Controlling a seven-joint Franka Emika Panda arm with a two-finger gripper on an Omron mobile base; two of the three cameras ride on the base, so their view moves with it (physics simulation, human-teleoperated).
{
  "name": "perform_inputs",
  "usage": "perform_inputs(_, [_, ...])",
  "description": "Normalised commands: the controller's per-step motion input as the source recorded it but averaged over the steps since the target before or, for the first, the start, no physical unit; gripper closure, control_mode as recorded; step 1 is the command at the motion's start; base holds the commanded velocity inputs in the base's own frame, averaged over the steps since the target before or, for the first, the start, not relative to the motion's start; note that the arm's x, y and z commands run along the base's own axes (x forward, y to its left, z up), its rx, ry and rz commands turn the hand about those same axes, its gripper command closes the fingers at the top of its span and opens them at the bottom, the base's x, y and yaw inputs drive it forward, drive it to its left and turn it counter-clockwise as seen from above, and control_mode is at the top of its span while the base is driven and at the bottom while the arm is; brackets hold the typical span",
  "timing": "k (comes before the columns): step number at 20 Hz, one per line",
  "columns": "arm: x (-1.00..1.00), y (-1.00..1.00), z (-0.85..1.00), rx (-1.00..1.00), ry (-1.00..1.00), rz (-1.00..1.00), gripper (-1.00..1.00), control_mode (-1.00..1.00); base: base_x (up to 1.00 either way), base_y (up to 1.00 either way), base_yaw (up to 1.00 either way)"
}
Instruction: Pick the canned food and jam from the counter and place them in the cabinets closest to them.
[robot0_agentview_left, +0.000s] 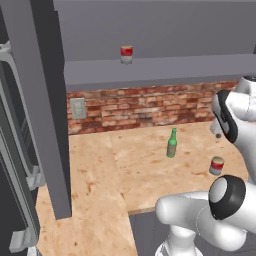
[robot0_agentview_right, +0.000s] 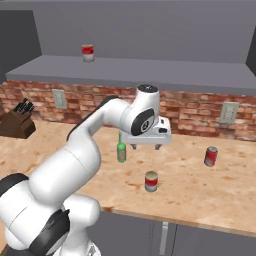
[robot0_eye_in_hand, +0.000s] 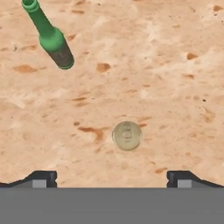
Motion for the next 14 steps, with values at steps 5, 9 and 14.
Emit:
perform_inputs(5, [0.02, -0.04, -0.41, -0.03, 0.05, 0.00, -1.00, -1.00, 0.00, 0.00, 0.00])
perform_inputs(9, [0.07, 0.00, -0.40, -0.04, 0.05, 0.00, -1.00, -1.00, 0.00, 0.00, 0.00])
perform_inputs(14, [0.09, 0.00, -0.36, -0.05, 0.05, 0.00, -1.00, -1.00, 0.00, 0.00, 0.00])
